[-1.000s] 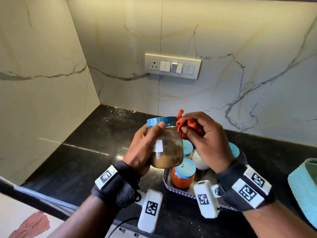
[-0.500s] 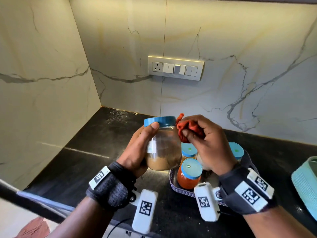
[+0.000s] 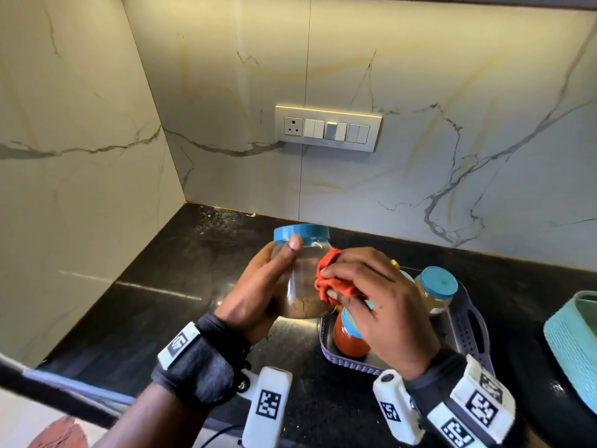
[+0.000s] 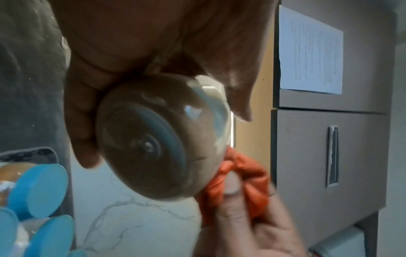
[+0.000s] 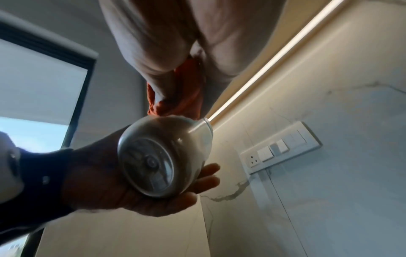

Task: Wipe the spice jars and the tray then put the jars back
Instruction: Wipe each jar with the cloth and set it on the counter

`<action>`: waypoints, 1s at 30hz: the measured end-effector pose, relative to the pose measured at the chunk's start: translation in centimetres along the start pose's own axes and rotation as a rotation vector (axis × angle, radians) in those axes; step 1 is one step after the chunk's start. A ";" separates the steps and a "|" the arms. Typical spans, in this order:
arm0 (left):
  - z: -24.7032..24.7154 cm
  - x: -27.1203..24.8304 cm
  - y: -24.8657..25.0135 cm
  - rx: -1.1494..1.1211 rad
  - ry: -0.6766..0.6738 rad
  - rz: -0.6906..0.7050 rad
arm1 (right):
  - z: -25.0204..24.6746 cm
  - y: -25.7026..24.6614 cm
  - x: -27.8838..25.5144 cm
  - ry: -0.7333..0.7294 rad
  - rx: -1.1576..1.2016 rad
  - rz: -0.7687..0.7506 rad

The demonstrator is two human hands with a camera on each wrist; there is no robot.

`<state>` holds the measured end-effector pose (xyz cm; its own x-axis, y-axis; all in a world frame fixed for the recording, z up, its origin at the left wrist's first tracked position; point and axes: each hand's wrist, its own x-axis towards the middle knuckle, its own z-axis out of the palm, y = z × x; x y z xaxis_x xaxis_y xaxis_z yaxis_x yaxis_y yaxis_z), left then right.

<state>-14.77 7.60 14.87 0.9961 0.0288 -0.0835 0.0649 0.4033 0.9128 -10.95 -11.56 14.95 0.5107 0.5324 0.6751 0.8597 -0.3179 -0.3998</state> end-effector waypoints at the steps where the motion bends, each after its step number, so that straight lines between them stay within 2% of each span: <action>1: -0.1 -0.1 -0.3 0.007 -0.001 0.001 | 0.1 -0.3 -0.2 -0.037 -0.049 -0.047; 4: 0.0 -0.3 -1.1 0.012 0.030 0.019 | -0.2 -0.5 0.3 -0.118 -0.147 -0.153; 7: 0.4 0.0 -1.6 0.035 0.069 0.068 | -1.1 0.4 2.3 -0.015 -0.054 -0.024; 9: 0.7 0.2 -1.6 0.034 0.086 0.090 | -1.4 0.2 3.0 0.011 -0.061 -0.018; 13: 0.3 0.4 -1.7 0.003 0.156 0.097 | -0.2 -2.9 0.7 -0.171 -0.301 -0.283; 15: 0.3 0.4 -2.0 0.011 0.173 0.088 | -0.3 -3.6 -0.4 -0.279 -0.343 -0.367; 17: 0.6 0.4 -2.1 0.002 0.176 0.078 | -0.7 -2.6 0.0 -0.271 -0.311 -0.347; 20: 1.1 0.6 -2.2 -0.007 0.174 0.087 | -1.2 -0.6 1.8 -0.111 -0.138 -0.077; 22: 1.1 0.9 -2.0 0.005 0.178 0.078 | -1.0 -0.5 2.1 -0.060 -0.117 -0.008; 23: 1.0 0.9 -1.9 0.013 0.183 0.073 | -0.6 -1.1 1.7 -0.079 -0.167 -0.042; 25: 0.5 1.1 -1.6 0.031 0.198 0.061 | 0.1 -2.3 0.3 -0.179 -0.263 -0.210; 27: 0.1 0.9 -1.4 0.037 0.203 0.049 | 0.1 -2.7 -0.7 -0.272 -0.266 -0.315; 29: 0.1 0.7 -1.4 0.010 0.168 0.041 | -0.3 -1.8 0.0 -0.216 -0.213 -0.280; 30: 0.1 0.7 -1.5 -0.010 0.144 0.037 | -0.6 -1.1 0.7 -0.160 -0.145 -0.192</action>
<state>-14.20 6.94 13.51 0.9788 0.1745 -0.1074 0.0273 0.4084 0.9124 -11.56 -11.24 16.26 0.3421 0.7072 0.6187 0.9375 -0.3019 -0.1732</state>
